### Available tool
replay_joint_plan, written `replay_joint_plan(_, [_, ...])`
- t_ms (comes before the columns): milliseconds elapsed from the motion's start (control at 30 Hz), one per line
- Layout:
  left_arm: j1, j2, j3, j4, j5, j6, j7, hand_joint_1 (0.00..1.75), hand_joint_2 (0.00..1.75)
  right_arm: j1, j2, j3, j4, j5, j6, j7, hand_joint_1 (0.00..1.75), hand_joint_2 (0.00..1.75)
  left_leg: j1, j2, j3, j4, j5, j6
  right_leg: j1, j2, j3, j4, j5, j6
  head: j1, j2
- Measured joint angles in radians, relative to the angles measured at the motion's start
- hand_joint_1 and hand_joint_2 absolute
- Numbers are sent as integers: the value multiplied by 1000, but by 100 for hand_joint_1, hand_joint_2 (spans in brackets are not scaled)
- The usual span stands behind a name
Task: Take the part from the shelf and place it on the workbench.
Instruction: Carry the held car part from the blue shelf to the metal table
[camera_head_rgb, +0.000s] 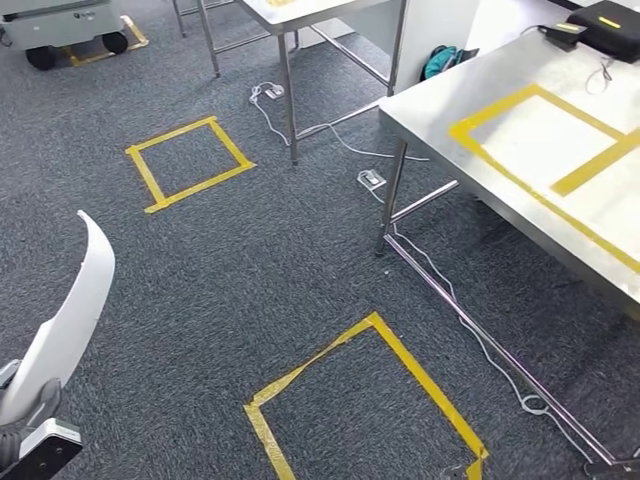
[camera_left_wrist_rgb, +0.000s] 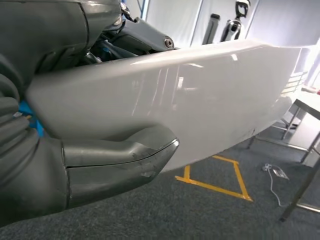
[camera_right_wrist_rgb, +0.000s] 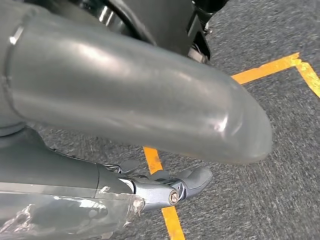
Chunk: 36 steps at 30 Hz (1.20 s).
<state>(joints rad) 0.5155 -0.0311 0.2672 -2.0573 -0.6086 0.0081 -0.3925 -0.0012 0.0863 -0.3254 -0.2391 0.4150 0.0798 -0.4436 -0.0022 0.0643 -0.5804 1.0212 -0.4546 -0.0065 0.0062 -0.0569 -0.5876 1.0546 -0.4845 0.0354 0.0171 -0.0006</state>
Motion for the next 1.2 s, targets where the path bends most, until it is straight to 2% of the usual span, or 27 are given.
replay_joint_plan(67, [-1,-3,6,0,0,-16,3,175,175,2,1,0,1,-2,2,1,0,0,1,13,3,0,-3,-8,1,20,2,-4,2,-13,-3,0])
replay_joint_plan(133, [-2,-6,9,0,-1,-22,5,175,175,7,1,0,2,-3,5,1,0,0,4,-5,-5,28,-29,-17,-3,39,6,-7,8,-25,-4,0])
replay_joint_plan(167, [-2,-7,11,0,-1,-23,5,175,175,8,1,0,3,-4,7,0,0,0,5,-22,-23,71,-56,-22,-5,49,7,-9,10,-31,-5,0])
replay_joint_plan(233, [-2,-9,17,0,-1,-24,5,175,175,8,1,0,3,-6,8,-1,0,0,6,-50,-81,201,-121,-25,-6,71,7,-9,12,-38,-6,0])
replay_joint_plan(267, [-2,-9,20,0,-1,-25,5,175,175,9,1,0,4,-6,9,-1,0,0,6,-54,-107,254,-139,-25,-6,83,6,-9,12,-39,-6,0])
replay_joint_plan(300, [-2,-10,22,0,-1,-25,6,175,175,11,1,0,4,-6,9,-1,0,0,6,-57,-120,278,-138,-24,-6,95,7,-9,12,-39,-6,0])
replay_joint_plan(333, [-2,-11,23,0,-1,-26,6,175,175,14,1,0,5,-6,10,-1,0,0,6,-60,-114,263,-117,-23,-6,109,8,-9,13,-39,-6,0])
replay_joint_plan(367, [-2,-11,24,0,-1,-26,6,175,175,17,1,0,6,-6,10,-1,0,0,8,-67,-91,214,-83,-21,-7,122,9,-9,13,-38,-6,0])
replay_joint_plan(433, [-2,-12,25,0,-1,-26,6,175,175,18,1,0,6,-6,10,-1,0,0,15,-106,-27,79,-24,-20,-7,147,8,-6,13,-33,-6,0])
replay_joint_plan(467, [-2,-13,26,0,-2,-27,6,175,175,18,1,0,6,-6,10,-1,0,0,17,-124,-5,32,-12,-20,-6,159,6,-6,13,-28,-6,0])
replay_joint_plan(500, [-3,-13,26,0,-2,-27,6,175,175,18,1,0,6,-6,10,-1,0,0,19,-135,6,7,-10,-18,-6,169,2,-7,15,-22,-7,0])
replay_joint_plan(567, [-4,-14,26,0,-2,-28,6,175,175,23,1,0,7,-6,10,-1,0,0,18,-120,10,-2,-11,-10,-8,188,-7,-13,19,-10,-7,0])
replay_joint_plan(600, [-5,-14,26,0,-2,-28,6,175,175,27,1,0,7,-6,10,-1,0,0,18,-110,11,-5,-9,-4,-7,178,-11,-10,15,-5,-7,0])
replay_joint_plan(667, [-5,-15,26,0,-2,-28,6,175,175,29,1,0,7,-6,10,-1,0,0,20,-86,13,-10,-7,8,-5,126,-38,44,-22,4,-3,0])
replay_joint_plan(700, [-4,-16,27,0,-1,-28,6,175,175,27,1,0,7,-5,9,-1,0,0,18,-75,13,-10,-8,12,-5,93,-63,101,-55,8,0,0])
replay_joint_plan(733, [-3,-17,28,0,-1,-28,6,175,175,26,1,0,7,-4,8,0,0,0,16,-63,13,-10,-9,15,-6,75,-95,167,-89,12,1,0])
replay_joint_plan(767, [-3,-18,29,0,0,-28,6,175,175,26,1,0,7,-1,7,3,0,0,15,-50,14,-9,-10,16,-7,67,-122,226,-113,14,1,0])
replay_joint_plan(800, [-3,-18,30,0,2,-29,6,175,175,27,1,0,7,2,5,7,0,0,13,-37,14,-9,-11,17,-8,64,-136,257,-119,16,1,0])
replay_joint_plan(833, [-5,-19,30,0,3,-29,6,175,175,30,1,0,7,5,3,10,0,0,13,-25,16,-9,-12,17,-8,62,-130,250,-106,16,2,0])
replay_joint_plan(867, [-6,-19,30,1,5,-30,6,175,175,32,1,0,7,8,2,13,0,0,13,-14,19,-9,-14,16,-8,57,-104,203,-77,15,1,0])
replay_joint_plan(933, [-12,-19,30,2,6,-30,6,175,175,34,1,0,7,13,2,16,0,0,10,6,27,-9,-19,10,-5,21,-27,63,-17,10,1,0])
replay_joint_plan(967, [-15,-19,29,3,6,-30,6,175,175,33,1,0,7,14,4,15,0,0,8,14,30,-8,-21,6,-3,6,-1,14,-1,6,1,0])
replay_joint_plan(1000, [-20,-19,28,4,8,-30,6,175,175,33,1,0,7,15,8,14,0,0,6,22,33,-9,-23,1,-1,-3,10,-12,5,2,0,0])
replay_joint_plan(1067, [-31,-18,25,7,11,-28,6,175,175,34,1,0,7,15,18,9,0,0,6,36,38,-12,-23,-9,2,13,8,-17,7,-9,0,0])
replay_joint_plan(1100, [-36,-17,23,9,12,-26,6,175,175,36,1,0,7,15,23,7,0,0,8,35,40,-12,-25,-16,1,21,11,-21,10,-16,0,0])
replay_joint_plan(1133, [-40,-16,21,11,13,-24,6,175,175,38,1,0,7,15,27,5,0,0,10,22,37,-3,-34,-21,-2,29,15,-25,15,-23,-1,0])
replay_joint_plan(1200, [-46,-13,18,16,14,-20,8,175,175,39,0,0,7,15,33,0,0,0,13,-24,1,75,-81,-30,-8,44,20,-32,22,-33,-4,0])
